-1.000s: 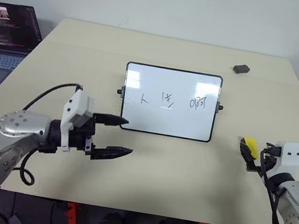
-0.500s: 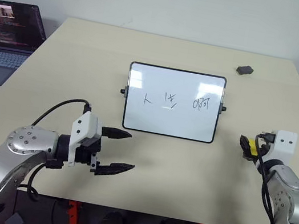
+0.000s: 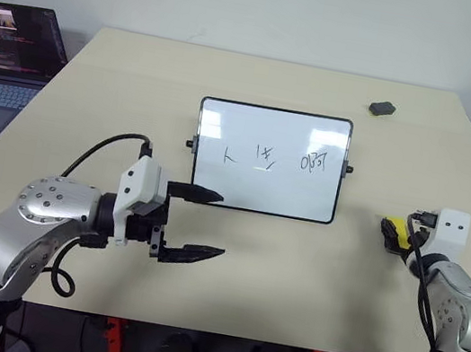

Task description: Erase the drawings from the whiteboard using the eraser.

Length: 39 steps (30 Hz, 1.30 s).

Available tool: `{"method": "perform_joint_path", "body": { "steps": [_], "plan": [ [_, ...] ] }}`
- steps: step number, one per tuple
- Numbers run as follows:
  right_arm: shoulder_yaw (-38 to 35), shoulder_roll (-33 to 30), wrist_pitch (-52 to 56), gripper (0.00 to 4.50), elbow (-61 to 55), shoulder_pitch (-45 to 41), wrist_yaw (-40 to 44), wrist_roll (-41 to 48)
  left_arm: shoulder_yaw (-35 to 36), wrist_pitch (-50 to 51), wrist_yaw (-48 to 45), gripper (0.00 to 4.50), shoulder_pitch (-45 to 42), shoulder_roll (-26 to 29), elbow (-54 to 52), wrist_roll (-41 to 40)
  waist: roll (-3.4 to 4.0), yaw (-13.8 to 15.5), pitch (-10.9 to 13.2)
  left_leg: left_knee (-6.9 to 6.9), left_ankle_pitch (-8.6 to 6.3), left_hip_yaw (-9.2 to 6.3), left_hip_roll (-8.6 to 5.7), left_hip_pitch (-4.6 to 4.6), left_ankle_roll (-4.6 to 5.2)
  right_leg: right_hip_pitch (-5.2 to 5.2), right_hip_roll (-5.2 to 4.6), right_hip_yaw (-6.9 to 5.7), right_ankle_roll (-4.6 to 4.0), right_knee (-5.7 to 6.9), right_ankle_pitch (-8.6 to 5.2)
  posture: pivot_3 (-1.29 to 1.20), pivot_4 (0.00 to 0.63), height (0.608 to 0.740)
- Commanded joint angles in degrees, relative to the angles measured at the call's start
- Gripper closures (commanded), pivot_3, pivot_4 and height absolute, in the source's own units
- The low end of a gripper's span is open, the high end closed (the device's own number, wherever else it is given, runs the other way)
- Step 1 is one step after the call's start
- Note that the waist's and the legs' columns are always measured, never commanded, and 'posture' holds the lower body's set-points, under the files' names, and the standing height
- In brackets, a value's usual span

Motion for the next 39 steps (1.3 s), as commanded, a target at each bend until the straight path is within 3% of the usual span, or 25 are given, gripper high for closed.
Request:
{"method": "perform_joint_path", "body": {
  "steps": [1, 18, 21, 29, 39],
  "plan": [
    [-1.3, -1.2, -0.4, 0.03, -0.8, -0.6, 0.7, 0.3, 0.2, 0.1, -0.1, 0.0, 0.0, -0.5, -1.1, -1.2, 0.0, 0.0, 0.0, 0.01, 0.0, 0.0, 0.0, 0.0, 0.0, 0.0, 0.0, 0.01, 0.0, 0.0, 0.0, 0.0, 0.15, 0.74],
    [-0.4, -1.3, -0.3, 0.03, 2.0, -2.4, 2.9, 0.2, 0.2, 1.2, 2.0, 0.0, 0.1, -1.9, -2.0, -1.2, 0.0, 0.0, 0.0, 0.02, 0.0, 0.01, 0.0, 0.0, 0.0, 0.01, 0.0, 0.01, 0.0, 0.01, 0.0, 0.0, 0.15, 0.74],
    [-0.1, -1.2, -0.1, 0.64, 2.4, -2.6, 3.1, 0.2, 0.2, 1.6, 2.3, 0.0, -0.3, -2.0, -2.1, -1.5, 0.0, 0.1, 0.0, 0.02, 0.0, 0.0, 0.0, 0.0, 0.0, 0.01, 0.0, 0.0, 0.0, 0.01, 0.0, 0.0, 0.15, 0.74],
    [0.2, -0.8, 0.4, 3.29, 3.1, -2.9, 3.3, 0.1, 0.1, 1.9, 2.9, 0.0, -0.1, -2.0, -2.4, -1.5, 0.0, 0.0, 0.0, 0.02, 0.0, 0.01, 0.0, 0.0, 0.0, 0.01, 0.0, 0.01, 0.0, 0.01, 0.0, 0.0, 0.15, 0.74],
    [-0.2, -1.5, -2.4, 3.38, -1.6, -1.7, 4.8, 0.4, 1.8, 3.4, 7.5, 0.0, -1.4, -4.1, -1.0, -1.5, 0.0, 0.1, 0.0, 0.02, 0.0, 0.01, -0.01, 0.0, 0.0, 0.01, 0.0, 0.01, 0.0, 0.02, 0.0, 0.0, 0.15, 0.74]
  ]
}}
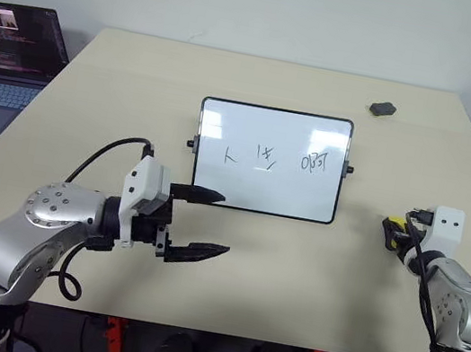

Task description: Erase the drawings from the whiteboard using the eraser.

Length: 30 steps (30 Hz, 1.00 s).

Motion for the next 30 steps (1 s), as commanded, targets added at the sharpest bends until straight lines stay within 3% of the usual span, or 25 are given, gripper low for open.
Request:
{"method": "perform_joint_path", "body": {
  "steps": [1, 8, 12, 23, 30],
  "plan": [
    [0.2, -1.7, -4.2, 3.38, -7.1, 1.3, 2.2, -0.1, 2.3, 1.0, 4.5, 0.0, -2.2, -1.3, -0.3, -0.5, 0.0, 0.0, 0.0, 0.0, 0.0, -0.01, 0.0, 0.0, 0.0, 0.0, 0.0, -0.01, 0.0, 0.0, 0.0, 0.0, 0.15, 0.74],
    [5.0, -1.3, -12.3, 3.38, -19.6, 5.1, 4.0, -2.6, 2.2, 4.3, 8.8, 0.0, -4.0, -1.1, -0.7, 0.3, 0.01, -0.2, 0.0, -0.01, 0.0, -0.03, 0.01, 0.0, 0.0, 0.0, 0.0, -0.01, 0.02, 0.0, -0.01, 0.0, 0.15, 0.74],
    [11.9, 2.7, -21.3, 3.38, -20.6, 1.5, 3.2, -6.1, 1.0, 4.6, 9.4, 0.0, -3.7, -1.4, -0.8, 1.5, 0.01, -0.2, 0.0, 0.0, 0.01, -0.04, 0.01, 0.03, -0.01, 0.0, 0.01, -0.03, 0.02, 0.02, 0.0, 0.0, 0.15, 0.74],
    [21.0, 8.0, -36.6, 3.38, -2.8, -10.9, 4.4, -14.1, 2.2, 5.2, 8.6, 0.0, -2.7, 0.0, -0.6, 0.6, -0.01, 0.1, 0.0, 0.01, 0.01, -0.08, -0.03, -0.04, -0.02, -0.02, -0.05, -0.07, 0.0, -0.05, 0.01, 0.0, 0.15, 0.74],
    [22.0, 8.7, -46.0, 3.38, 10.4, -16.4, 5.1, -16.7, 2.7, 5.8, 8.4, 0.0, -2.8, 0.5, -0.8, 0.4, 0.0, 0.0, 0.0, 0.01, 0.01, -0.07, 0.01, 0.01, -0.02, -0.03, -0.01, -0.08, -0.01, 0.03, 0.01, 0.0, 0.15, 0.74]
  ]
}}
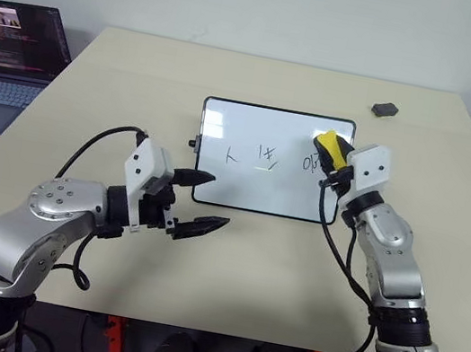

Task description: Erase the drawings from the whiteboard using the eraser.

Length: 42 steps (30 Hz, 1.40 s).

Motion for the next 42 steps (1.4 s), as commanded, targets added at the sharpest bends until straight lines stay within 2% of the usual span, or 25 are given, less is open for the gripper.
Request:
{"method": "perform_joint_path", "body": {
  "steps": [1, 11, 22, 30, 37, 42],
  "plan": [
    [-0.5, 0.0, -5.8, 3.38, 4.7, -3.4, 0.1, -1.3, 1.8, -0.1, -0.2, 0.0, -0.4, 1.0, -1.8, -0.5, 0.0, 0.0, 0.0, 0.0, 0.0, 0.01, 0.0, 0.0, 0.0, 0.0, 0.0, 0.01, 0.0, 0.01, 0.0, 0.0, 0.15, 0.74],
    [-1.2, 0.1, -14.0, 3.4, 20.1, -7.6, -0.3, -2.7, 2.0, 0.1, -0.4, 0.0, -0.6, 1.6, -1.9, -0.6, 0.0, 0.0, 0.0, 0.01, 0.0, 0.03, 0.0, 0.0, 0.0, 0.0, 0.0, 0.02, -0.01, 0.0, 0.0, 0.0, 0.15, 0.74],
    [2.7, 2.5, -17.1, 3.4, 21.2, 0.6, 2.8, -4.1, 2.0, -0.1, -0.5, 0.0, -1.0, 1.6, -1.7, -0.6, -0.06, -0.1, 0.0, 0.06, 0.0, 0.03, 0.0, 0.14, 0.0, 0.11, 0.0, 0.05, -0.01, 0.07, 0.01, 0.0, 0.15, 0.74],
    [5.1, 1.2, -17.2, 3.41, 16.4, 4.4, 5.6, -5.9, 1.2, -0.5, -0.4, 0.0, -1.8, 1.0, -1.2, -0.2, -0.06, -0.5, 0.0, 0.08, 0.01, 0.03, 0.01, 0.25, 0.0, 0.19, 0.01, 0.04, -0.02, 0.11, 0.04, 0.0, 0.15, 0.74],
    [-0.2, -0.6, -11.1, 3.41, 0.8, 4.1, 5.7, -1.0, 0.9, -1.0, -0.5, 0.0, -2.6, 0.4, -0.5, 0.3, -0.02, -0.3, 0.0, 0.04, 0.01, 0.02, 0.0, 0.06, 0.0, 0.02, 0.0, 0.04, -0.02, 0.08, 0.04, 0.0, 0.15, 0.74],
    [-4.3, -1.3, -7.5, 3.41, -1.5, 1.5, 3.0, -0.1, 0.7, -1.2, -1.1, 0.0, -2.9, 0.3, -0.2, 0.0, -0.02, -0.2, 0.0, 0.01, 0.0, 0.0, 0.01, 0.03, 0.0, 0.02, 0.0, 0.02, -0.01, 0.0, 0.04, 0.0, 0.15, 0.74]
  ]
}}
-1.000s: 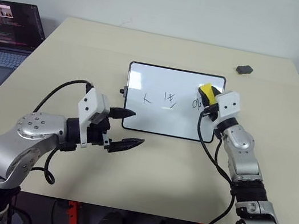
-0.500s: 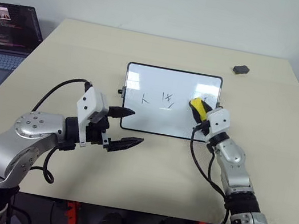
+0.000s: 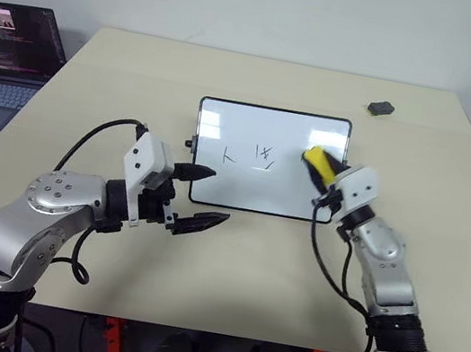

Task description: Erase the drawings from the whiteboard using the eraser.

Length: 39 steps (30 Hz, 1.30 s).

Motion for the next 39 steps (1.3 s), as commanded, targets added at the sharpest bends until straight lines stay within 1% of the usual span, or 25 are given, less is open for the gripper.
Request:
{"method": "perform_joint_path", "body": {
  "steps": [1, 5, 11, 15, 19, 27, 33, 36, 39],
  "plan": [
    [-3.2, -0.6, 1.0, 3.41, -1.3, -2.5, -2.3, 0.7, 0.7, -1.1, -0.6, 0.0, -1.1, -0.2, -0.5, -0.2, 0.0, 0.0, 0.0, 0.01, 0.0, 0.01, 0.0, 0.0, 0.0, 0.0, 0.0, 0.01, 0.0, 0.01, 0.0, 0.0, 0.15, 0.74],
    [-3.7, -0.4, -0.4, 3.44, 5.0, -5.4, -4.5, -1.0, 0.1, -1.4, -1.0, 0.0, -1.6, -0.3, -0.1, 0.2, 0.0, 0.0, 0.0, 0.01, 0.0, 0.02, -0.01, 0.03, 0.0, 0.01, 0.0, 0.01, 0.0, 0.04, 0.0, 0.0, 0.15, 0.74],
    [-2.3, 1.4, -1.2, 3.46, 14.3, -9.7, -7.0, -2.9, -1.2, -2.0, -2.0, 0.0, -2.2, -0.3, -0.3, 0.9, 0.0, 0.0, 0.0, -0.01, 0.0, 0.05, -0.01, 0.01, 0.0, -0.01, 0.0, 0.02, -0.01, 0.03, 0.0, 0.0, 0.15, 0.74],
    [-1.9, 2.7, -2.1, 3.46, 18.4, -9.1, -7.5, -3.2, -1.2, -2.1, -2.3, 0.0, -2.3, -0.2, -0.2, 1.1, 0.0, 0.0, 0.0, -0.01, 0.0, 0.07, 0.0, 0.01, 0.01, -0.01, 0.0, 0.05, -0.01, 0.0, 0.0, 0.0, 0.15, 0.74],
    [-0.8, 3.1, -4.1, 3.46, 21.1, -5.9, -7.7, -4.0, -1.0, -2.0, -2.2, 0.0, -2.2, -0.3, -0.3, 1.1, -0.03, 0.0, 0.0, 0.04, 0.0, 0.07, -0.01, 0.12, 0.01, 0.08, 0.0, 0.05, -0.01, 0.05, 0.01, 0.0, 0.15, 0.74],
    [4.0, 4.8, -4.7, 3.47, 19.5, 0.3, -5.4, -5.9, -0.9, -1.9, -2.1, 0.0, -2.0, -0.5, -0.4, 1.1, -0.13, -0.5, -0.1, 0.08, 0.01, 0.05, 0.0, 0.27, 0.01, 0.22, 0.01, 0.05, 0.01, 0.1, 0.02, 0.0, 0.15, 0.74],
    [6.3, 5.2, -1.3, 3.48, 15.6, 3.5, -1.9, -5.0, -0.8, -1.8, -2.1, 0.0, -1.9, -0.6, -0.3, 1.2, -0.23, -1.3, -0.2, 0.07, 0.01, 0.06, 0.02, 0.36, 0.01, 0.29, 0.03, 0.06, 0.01, 0.1, 0.02, 0.0, 0.15, 0.74],
    [5.7, 4.0, -1.3, 3.49, 8.7, 5.3, -0.9, -4.5, -0.7, -1.8, -2.0, 0.0, -1.8, -0.6, -0.4, 1.2, -0.23, -1.2, -0.2, 0.07, 0.01, 0.05, 0.02, 0.35, 0.01, 0.29, 0.03, 0.05, 0.01, 0.1, 0.02, 0.0, 0.15, 0.74],
    [4.0, 3.0, -0.6, 3.49, -1.7, 5.1, 0.4, -2.0, -0.3, -1.9, -1.9, 0.0, -1.4, -0.6, -0.3, 1.3, -0.15, -1.1, -0.1, 0.06, 0.01, 0.03, 0.01, 0.2, 0.01, 0.16, 0.02, 0.05, 0.01, 0.08, 0.02, 0.0, 0.15, 0.74]
  ]
}}
